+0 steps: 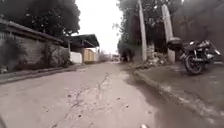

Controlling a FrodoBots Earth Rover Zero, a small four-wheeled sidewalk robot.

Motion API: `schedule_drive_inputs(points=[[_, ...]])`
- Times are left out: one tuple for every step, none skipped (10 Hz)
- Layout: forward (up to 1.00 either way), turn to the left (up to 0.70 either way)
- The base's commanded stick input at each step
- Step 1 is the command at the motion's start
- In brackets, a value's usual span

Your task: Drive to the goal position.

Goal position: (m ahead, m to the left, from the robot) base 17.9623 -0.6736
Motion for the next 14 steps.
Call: schedule_drive_inputs(points=[[1.0,0.0],[1.0,0.0],[1.0,-0.2],[1.0,-0.33],[1.0,-0.11],[1.0,0.0],[1.0,0.0],[1.0,0.0],[1.0,0.02],[1.0,0.18],[1.0,0.3],[1.0,0.13],[1.0,0.0],[1.0,0.0]])
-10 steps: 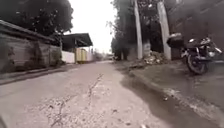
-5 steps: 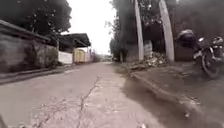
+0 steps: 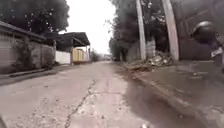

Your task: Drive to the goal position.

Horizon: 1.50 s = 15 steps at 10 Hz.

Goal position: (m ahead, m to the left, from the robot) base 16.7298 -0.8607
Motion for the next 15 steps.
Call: schedule_drive_inputs(points=[[1.0,0.0],[1.0,0.0],[1.0,0.0],[1.0,0.0],[1.0,0.0],[1.0,0.0],[1.0,-0.02],[1.0,-0.09],[1.0,-0.27],[1.0,-0.02],[1.0,0.0],[1.0,0.0],[1.0,0.0],[1.0,0.07],[1.0,0.33]])
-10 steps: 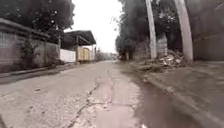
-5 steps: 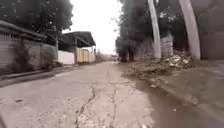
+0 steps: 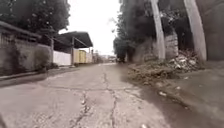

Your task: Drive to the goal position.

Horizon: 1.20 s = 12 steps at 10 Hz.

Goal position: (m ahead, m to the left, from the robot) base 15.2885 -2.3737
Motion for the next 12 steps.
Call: schedule_drive_inputs(points=[[1.0,0.3],[1.0,0.13],[1.0,0.0],[1.0,0.0],[1.0,0.0],[1.0,0.0],[1.0,0.0],[1.0,0.0],[1.0,0.0],[1.0,-0.23],[1.0,-0.38],[1.0,-0.18]])
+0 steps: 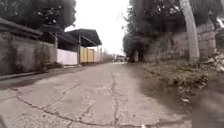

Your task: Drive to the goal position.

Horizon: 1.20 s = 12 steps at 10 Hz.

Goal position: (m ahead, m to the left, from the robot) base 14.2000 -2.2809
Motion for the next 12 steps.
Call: schedule_drive_inputs(points=[[1.0,0.0],[1.0,0.0],[1.0,0.0],[1.0,0.0],[1.0,0.0],[1.0,0.0],[0.97,0.0],[0.86,0.0],[0.85,-0.01],[0.85,-0.22],[0.85,-0.24],[0.85,0.0]])
